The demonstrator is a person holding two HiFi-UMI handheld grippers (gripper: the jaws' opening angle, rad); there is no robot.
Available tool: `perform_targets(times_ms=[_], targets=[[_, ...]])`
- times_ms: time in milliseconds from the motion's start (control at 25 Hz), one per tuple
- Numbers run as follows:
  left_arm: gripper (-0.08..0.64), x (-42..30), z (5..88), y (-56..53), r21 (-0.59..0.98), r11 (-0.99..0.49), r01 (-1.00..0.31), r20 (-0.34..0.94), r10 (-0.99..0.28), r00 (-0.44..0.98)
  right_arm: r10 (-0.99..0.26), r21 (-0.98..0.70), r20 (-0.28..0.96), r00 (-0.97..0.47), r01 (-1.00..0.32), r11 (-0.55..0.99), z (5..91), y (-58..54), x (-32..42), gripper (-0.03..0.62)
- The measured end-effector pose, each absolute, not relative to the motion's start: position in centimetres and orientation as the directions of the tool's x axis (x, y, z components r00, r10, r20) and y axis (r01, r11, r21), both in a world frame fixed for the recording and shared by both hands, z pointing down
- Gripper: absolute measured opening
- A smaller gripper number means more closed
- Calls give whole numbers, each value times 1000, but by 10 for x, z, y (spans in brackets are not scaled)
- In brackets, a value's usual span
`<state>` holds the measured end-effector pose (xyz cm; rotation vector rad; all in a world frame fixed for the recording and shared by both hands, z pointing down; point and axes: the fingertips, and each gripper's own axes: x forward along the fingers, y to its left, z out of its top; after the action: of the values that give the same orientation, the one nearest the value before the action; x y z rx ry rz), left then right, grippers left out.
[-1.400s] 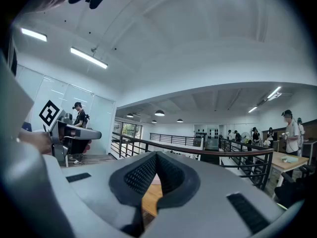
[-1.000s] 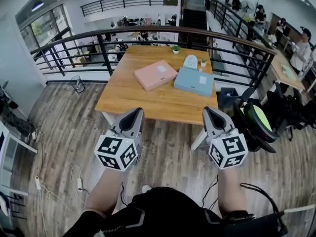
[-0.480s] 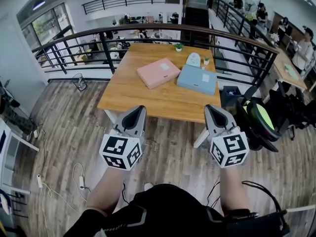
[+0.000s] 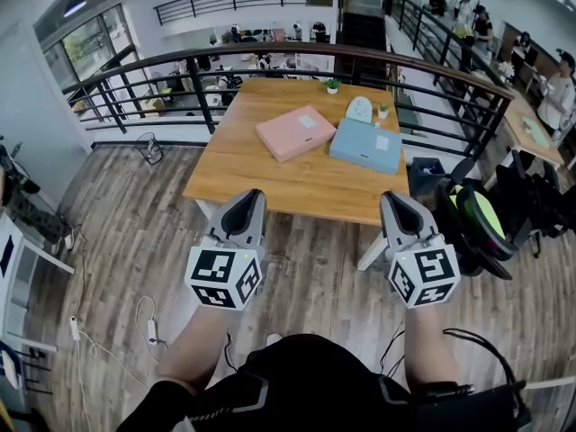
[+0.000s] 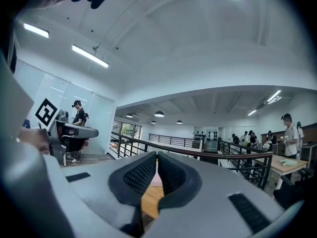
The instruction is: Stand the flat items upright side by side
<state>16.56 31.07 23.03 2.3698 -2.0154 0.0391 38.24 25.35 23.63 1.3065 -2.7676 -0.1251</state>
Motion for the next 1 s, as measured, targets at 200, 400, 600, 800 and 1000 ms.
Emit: perform_targets(times_ms=[200, 400, 600, 800, 1000], targets=[[32, 158, 231, 311, 27, -189, -982, 39, -981, 190, -778, 104, 26, -628, -772, 627, 234, 252, 374, 21], [149, 156, 234, 308, 12, -221, -975, 45, -974, 222, -777, 92, 26, -629, -773, 628, 235, 248, 368, 162], [237, 149, 228, 307, -4, -250, -968, 24, -968, 250, -775, 71, 3, -632, -773, 631, 230, 245, 357, 248], [315, 137, 233, 304, -11, -271, -962, 35, -962, 271, -767, 60, 7, -642, -765, 641, 232, 243, 344, 316], [348, 121, 234, 304, -9, -288, -957, 27, -957, 288, -761, 69, 15, -648, -759, 647, 234, 243, 329, 351]])
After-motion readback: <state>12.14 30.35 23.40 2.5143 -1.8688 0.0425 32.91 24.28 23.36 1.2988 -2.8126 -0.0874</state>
